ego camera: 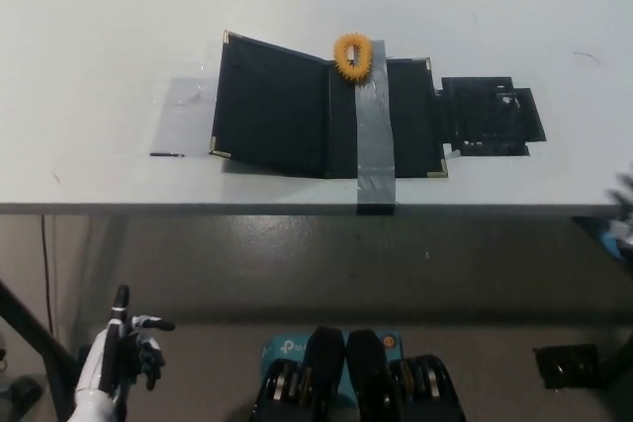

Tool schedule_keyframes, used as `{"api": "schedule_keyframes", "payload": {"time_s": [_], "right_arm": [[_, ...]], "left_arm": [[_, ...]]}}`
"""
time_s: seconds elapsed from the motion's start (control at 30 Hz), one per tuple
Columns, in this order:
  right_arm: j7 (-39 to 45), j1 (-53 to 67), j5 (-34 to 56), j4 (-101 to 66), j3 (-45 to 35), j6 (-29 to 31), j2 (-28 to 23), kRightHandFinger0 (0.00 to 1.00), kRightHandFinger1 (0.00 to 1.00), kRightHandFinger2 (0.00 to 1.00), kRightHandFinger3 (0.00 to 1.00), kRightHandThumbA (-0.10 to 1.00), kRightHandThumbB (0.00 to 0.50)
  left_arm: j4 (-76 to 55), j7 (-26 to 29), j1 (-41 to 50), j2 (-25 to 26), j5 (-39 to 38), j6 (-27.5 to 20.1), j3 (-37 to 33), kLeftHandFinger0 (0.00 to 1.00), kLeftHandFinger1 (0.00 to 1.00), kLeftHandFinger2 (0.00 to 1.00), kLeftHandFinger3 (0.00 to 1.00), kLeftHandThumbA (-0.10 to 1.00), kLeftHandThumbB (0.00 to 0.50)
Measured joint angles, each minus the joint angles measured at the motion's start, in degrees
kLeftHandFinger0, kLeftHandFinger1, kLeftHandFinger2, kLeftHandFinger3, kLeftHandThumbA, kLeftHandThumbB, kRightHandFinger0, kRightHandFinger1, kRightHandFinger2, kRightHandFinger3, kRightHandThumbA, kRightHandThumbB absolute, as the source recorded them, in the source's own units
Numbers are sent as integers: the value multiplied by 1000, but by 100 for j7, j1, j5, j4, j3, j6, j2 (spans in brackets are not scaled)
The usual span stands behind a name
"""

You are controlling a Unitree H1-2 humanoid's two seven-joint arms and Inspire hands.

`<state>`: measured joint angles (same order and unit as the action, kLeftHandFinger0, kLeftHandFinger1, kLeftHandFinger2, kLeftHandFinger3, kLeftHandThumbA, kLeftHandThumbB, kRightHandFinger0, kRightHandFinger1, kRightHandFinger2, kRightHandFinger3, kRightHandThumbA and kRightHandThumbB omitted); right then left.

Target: The robot uses its right hand to push the cover of the diary kept in the middle of the desk towards the left to open it

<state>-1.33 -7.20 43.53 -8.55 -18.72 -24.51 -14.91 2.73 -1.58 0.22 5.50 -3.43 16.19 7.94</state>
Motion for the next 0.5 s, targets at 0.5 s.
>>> {"api": "schedule_keyframes", "payload": {"time_s": [0.5], "right_arm": [[29,847,-888,1459,-354,1205,346,722,822,825,837,872,234]], "left_arm": [[-44,8,110,-4,-24,-19,182,136,149,180,409,1000,393]]}}
